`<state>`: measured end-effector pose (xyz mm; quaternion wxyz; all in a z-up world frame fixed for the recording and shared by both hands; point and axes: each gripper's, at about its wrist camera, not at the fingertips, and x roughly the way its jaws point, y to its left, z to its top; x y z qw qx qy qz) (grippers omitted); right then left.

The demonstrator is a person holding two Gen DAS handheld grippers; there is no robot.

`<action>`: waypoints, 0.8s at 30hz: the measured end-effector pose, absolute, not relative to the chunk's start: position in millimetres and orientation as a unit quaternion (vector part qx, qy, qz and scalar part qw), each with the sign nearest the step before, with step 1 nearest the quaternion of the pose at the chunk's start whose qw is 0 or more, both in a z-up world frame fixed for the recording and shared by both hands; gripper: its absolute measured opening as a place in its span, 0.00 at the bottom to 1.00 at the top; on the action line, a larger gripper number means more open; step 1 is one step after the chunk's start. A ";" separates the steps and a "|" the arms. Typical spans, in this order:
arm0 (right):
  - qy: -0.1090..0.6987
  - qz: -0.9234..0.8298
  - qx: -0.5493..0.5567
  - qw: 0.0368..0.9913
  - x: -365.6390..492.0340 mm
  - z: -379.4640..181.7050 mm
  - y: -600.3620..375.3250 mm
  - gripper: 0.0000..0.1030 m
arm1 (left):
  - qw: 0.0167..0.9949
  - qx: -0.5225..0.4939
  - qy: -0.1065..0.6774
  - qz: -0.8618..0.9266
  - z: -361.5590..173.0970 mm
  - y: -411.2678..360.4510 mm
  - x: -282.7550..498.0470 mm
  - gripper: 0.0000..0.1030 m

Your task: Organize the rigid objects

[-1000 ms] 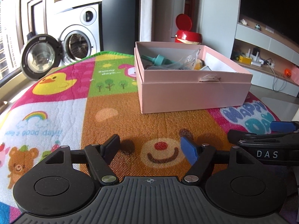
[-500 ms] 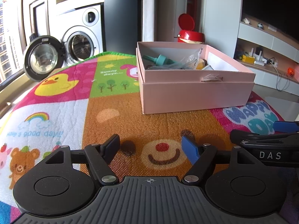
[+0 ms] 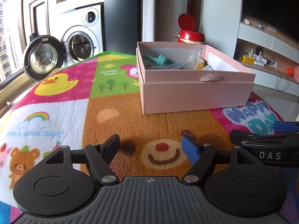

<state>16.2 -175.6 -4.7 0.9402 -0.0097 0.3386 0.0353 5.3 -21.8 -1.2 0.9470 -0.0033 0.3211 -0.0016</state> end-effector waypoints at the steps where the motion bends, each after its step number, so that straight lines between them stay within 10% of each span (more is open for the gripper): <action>1: 0.339 0.035 -0.010 0.940 16.3 -4.7 -175.3 1.00 | 0.947 -0.003 0.321 -0.001 -1.3 -21.8 5.2 0.77; 24: 0.338 0.035 -0.010 0.940 15.8 -4.9 -175.4 1.00 | 0.947 -0.002 0.321 0.005 -1.6 -21.3 8.4 0.78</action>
